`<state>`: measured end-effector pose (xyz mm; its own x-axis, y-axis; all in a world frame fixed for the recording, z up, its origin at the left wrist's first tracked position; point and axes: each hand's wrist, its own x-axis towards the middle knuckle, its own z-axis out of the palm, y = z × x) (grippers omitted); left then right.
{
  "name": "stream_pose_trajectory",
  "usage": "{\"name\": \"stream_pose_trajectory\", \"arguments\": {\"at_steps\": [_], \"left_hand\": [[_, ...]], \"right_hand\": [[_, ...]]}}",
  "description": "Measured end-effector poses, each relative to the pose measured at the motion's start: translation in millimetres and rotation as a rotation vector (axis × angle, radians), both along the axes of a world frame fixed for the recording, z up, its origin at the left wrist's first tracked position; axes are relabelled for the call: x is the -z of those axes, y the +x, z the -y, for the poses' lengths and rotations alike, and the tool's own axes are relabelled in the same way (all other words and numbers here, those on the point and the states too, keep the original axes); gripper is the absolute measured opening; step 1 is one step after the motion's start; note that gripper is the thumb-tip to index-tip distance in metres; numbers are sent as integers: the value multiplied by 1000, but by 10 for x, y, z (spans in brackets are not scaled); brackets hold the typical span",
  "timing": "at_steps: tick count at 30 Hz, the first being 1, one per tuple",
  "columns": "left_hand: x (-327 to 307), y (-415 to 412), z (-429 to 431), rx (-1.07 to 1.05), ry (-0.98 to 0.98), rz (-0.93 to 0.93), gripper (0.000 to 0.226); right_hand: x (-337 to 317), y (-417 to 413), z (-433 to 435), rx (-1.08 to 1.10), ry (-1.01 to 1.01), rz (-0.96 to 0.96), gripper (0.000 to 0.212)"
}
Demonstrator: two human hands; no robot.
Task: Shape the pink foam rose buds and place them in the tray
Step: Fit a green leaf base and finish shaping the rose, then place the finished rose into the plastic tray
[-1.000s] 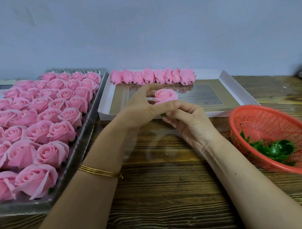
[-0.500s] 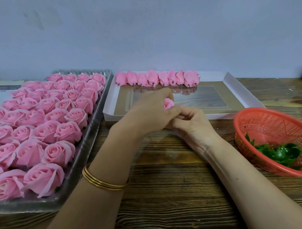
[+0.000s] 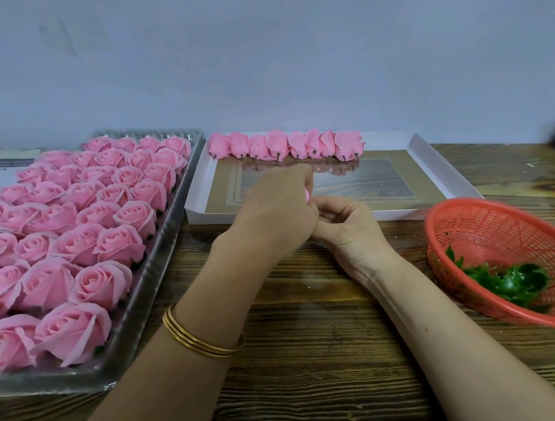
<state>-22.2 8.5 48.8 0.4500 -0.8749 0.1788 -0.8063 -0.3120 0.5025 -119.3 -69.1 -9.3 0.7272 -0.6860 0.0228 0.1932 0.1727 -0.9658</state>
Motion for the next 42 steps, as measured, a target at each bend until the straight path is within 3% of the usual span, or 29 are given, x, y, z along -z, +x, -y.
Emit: {"name": "stream_pose_trajectory", "arguments": {"at_steps": [5, 16, 22, 29, 37, 42], "left_hand": [[-52, 18, 1, -23, 30, 31, 12], [-378, 70, 114, 22, 229, 218, 16], [-797, 528, 93, 8, 97, 0, 14], [-1045, 1716, 77, -239, 15, -74, 13], [-796, 2785, -172, -546, 180, 37, 5], [-611, 3347, -385, -638, 182, 18, 5]], "right_hand": [[24, 23, 10, 9, 1, -1, 28], [-28, 45, -66, -86, 213, 149, 62], [-31, 21, -97, -197, 149, 26, 60], [-10, 6, -84, -271, 19, -106, 39], [-25, 25, -66, -287, 49, -110, 34], [-12, 34, -52, -297, 80, -90, 32]]}}
